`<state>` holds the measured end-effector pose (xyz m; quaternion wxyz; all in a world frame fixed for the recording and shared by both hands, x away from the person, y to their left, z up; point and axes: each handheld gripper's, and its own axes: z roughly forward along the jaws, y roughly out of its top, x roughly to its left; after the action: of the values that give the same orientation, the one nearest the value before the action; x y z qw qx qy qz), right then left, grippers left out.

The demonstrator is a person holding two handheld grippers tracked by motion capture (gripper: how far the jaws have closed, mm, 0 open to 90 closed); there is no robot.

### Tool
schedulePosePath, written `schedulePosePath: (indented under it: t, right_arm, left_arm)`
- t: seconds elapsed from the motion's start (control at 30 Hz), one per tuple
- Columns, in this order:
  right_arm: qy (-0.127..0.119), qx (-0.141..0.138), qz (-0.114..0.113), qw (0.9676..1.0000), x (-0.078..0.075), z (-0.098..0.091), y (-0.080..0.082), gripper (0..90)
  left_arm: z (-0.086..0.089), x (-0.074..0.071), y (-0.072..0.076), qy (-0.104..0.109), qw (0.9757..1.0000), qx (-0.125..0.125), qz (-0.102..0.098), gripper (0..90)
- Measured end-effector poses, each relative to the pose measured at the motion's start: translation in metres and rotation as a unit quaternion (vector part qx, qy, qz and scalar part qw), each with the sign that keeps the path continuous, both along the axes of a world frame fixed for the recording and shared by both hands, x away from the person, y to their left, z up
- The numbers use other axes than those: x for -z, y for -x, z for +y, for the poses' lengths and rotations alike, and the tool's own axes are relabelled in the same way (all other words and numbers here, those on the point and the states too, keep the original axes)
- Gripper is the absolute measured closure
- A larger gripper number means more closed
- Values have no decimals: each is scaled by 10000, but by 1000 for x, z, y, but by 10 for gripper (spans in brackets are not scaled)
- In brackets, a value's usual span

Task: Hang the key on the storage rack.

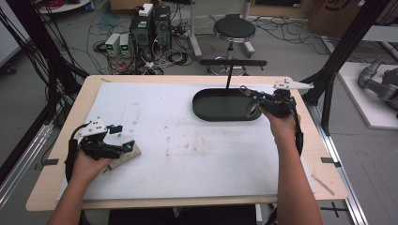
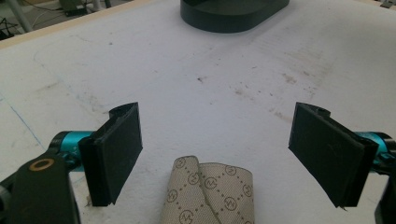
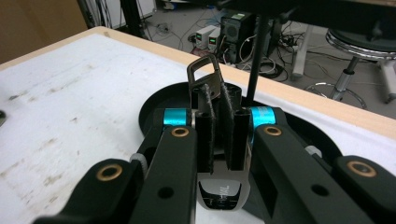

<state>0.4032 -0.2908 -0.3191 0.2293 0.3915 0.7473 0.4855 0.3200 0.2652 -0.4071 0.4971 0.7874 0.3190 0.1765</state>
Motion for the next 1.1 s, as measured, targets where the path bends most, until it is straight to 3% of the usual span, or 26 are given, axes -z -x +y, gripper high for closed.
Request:
schedulePosePath:
  t: [0.2, 0.67, 0.8, 0.87, 1.1]
  right_arm:
    - [81, 111, 18, 9999, -10, -2, -16, 859]
    - [-31, 513, 27, 9987, -24, 3, -61, 858]
    - [-116, 682, 94, 9976, -20, 2, -71, 858]
    - [-149, 754, 274, 9967, -10, 1, -79, 858]
    - [-165, 919, 394, 9948, 3, 6, -88, 857]
  left_arm:
    - [1, 1, 0, -32, 10000, -40, 12, 171]
    - [4, 1, -1, 6, 10000, -95, 15, 171]
    - [6, 1, 0, 0, 10000, -93, 17, 171]
    - [7, 2, 0, 9, 10000, -96, 21, 171]
    - [8, 2, 0, 15, 9999, -127, 34, 171]
